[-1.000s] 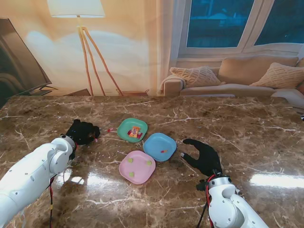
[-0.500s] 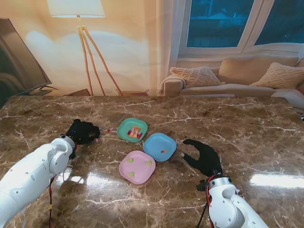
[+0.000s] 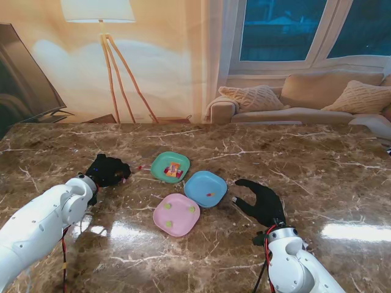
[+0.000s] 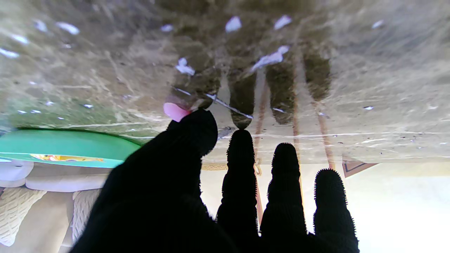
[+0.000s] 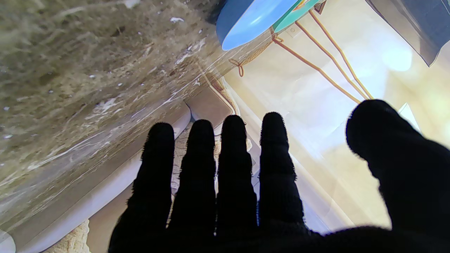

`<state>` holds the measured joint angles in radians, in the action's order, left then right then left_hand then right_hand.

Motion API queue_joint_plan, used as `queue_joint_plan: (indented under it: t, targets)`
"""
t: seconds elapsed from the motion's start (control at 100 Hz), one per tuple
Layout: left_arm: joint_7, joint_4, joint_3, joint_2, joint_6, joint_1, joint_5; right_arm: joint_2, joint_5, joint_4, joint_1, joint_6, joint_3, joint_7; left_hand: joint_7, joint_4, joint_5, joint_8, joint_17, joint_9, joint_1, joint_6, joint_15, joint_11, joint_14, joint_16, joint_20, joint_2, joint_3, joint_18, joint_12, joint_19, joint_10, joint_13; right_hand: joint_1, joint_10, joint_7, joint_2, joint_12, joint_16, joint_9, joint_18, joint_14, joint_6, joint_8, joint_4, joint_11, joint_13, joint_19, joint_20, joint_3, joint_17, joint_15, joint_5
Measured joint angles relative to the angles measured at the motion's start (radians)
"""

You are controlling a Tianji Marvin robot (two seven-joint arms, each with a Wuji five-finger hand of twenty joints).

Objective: Portion candies into small dishes

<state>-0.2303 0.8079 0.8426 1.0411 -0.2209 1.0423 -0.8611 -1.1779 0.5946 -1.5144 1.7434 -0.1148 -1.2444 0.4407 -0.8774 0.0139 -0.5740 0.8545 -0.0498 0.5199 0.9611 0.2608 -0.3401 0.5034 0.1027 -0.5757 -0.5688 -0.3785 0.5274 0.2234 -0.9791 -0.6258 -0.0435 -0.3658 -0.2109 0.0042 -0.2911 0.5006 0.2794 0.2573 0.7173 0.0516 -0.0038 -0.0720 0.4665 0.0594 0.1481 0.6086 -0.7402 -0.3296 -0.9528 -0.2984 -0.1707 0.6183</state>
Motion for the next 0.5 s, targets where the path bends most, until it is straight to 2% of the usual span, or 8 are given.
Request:
queue_joint_plan:
  t: [0.34, 0.5]
  targets:
    - [0.035, 0.035, 0.045, 0.001, 0.018, 0.028, -0.003, 0.000, -0.007, 0.000, 0.000, -0.004, -0.001, -0.004, 0.006, 0.000, 0.012, 0.017, 0.000, -0.012, 0.001, -0.076, 0.000, -0.021, 0.000, 0.000, 0.000, 0.009, -0.026, -0.001, -0.027, 0.018, -0.004, 0.002, 0.000, 0.000, 0.000, -0.002, 0.000, 0.000, 0.000, 0.001, 0.000, 0.000, 0.000, 0.000, 0.000, 0.000, 0.000, 0.000, 0.000, 0.000, 0.000, 0.000]
    - [0.043, 0.061, 0.073, 0.002, 0.033, 0.052, -0.014, 0.000, -0.007, 0.000, -0.001, -0.007, -0.001, -0.005, 0.007, 0.000, 0.021, 0.017, 0.000, -0.012, -0.001, -0.077, 0.000, -0.021, 0.000, 0.000, 0.000, 0.012, -0.027, -0.001, -0.043, 0.018, -0.004, 0.002, 0.000, 0.000, 0.000, -0.002, 0.000, 0.000, 0.000, 0.001, 0.000, 0.000, 0.000, 0.000, 0.000, 0.000, 0.000, 0.000, 0.000, 0.000, 0.000, 0.000]
